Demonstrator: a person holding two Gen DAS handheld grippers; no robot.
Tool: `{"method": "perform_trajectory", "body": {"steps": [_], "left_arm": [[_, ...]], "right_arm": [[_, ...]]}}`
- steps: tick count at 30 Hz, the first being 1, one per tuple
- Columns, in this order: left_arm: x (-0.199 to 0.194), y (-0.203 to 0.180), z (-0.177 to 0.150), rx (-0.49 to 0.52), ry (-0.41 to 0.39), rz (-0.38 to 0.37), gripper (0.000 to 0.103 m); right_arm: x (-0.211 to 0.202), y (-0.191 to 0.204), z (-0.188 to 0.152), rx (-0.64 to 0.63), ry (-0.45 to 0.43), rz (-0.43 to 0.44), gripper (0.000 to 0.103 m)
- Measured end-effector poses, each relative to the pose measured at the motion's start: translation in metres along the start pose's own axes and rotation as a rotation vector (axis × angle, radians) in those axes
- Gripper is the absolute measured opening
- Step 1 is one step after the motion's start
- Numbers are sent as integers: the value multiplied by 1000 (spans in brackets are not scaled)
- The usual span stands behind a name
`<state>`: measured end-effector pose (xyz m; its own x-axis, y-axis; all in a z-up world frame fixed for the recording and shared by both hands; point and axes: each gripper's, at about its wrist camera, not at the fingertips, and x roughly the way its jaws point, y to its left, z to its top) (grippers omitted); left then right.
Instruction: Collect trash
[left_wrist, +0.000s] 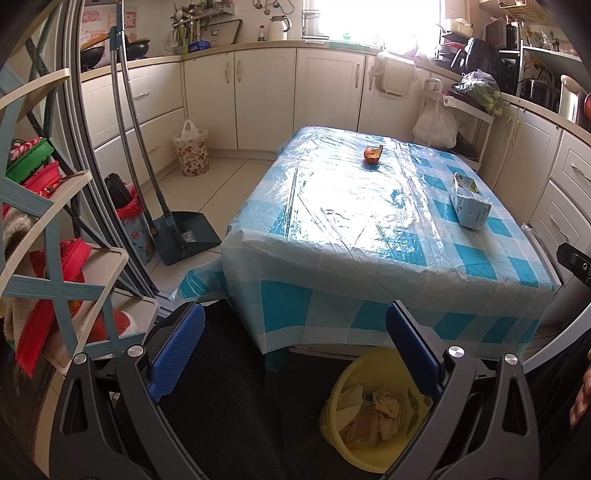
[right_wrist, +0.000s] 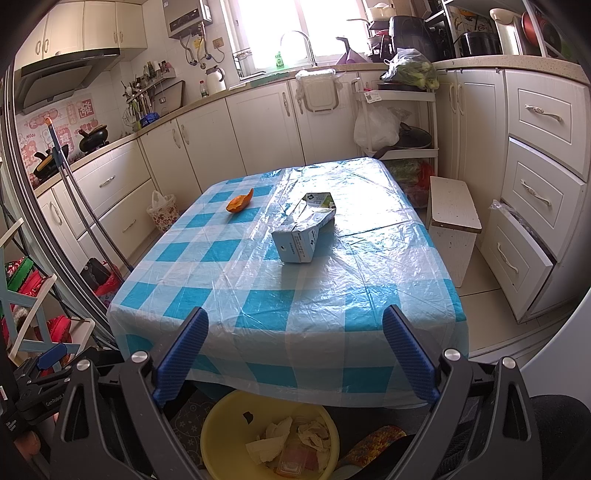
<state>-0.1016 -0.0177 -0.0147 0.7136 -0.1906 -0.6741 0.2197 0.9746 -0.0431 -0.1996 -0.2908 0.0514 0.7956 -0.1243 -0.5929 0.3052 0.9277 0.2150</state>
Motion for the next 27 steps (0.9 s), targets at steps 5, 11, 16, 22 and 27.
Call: {"method": "perform_trajectory", "body": {"steps": [5, 11, 16, 22, 27], "left_arm": [[0, 0, 0, -1, 0, 2, 95], [0, 0, 0, 0, -1, 2, 95], [0, -1, 0, -1, -1, 2, 95], [0, -1, 0, -1, -1, 3, 95], [0, -1, 1, -1, -1, 3, 95]], "right_arm": [[0, 0, 0, 1, 0, 0, 91], [0, 0, 0, 0, 0, 0, 91], [-1, 0, -1, 0, -1, -1, 91], [-1, 0, 0, 0, 0, -1, 91], [-1, 1, -1, 0, 0, -1, 91]]}}
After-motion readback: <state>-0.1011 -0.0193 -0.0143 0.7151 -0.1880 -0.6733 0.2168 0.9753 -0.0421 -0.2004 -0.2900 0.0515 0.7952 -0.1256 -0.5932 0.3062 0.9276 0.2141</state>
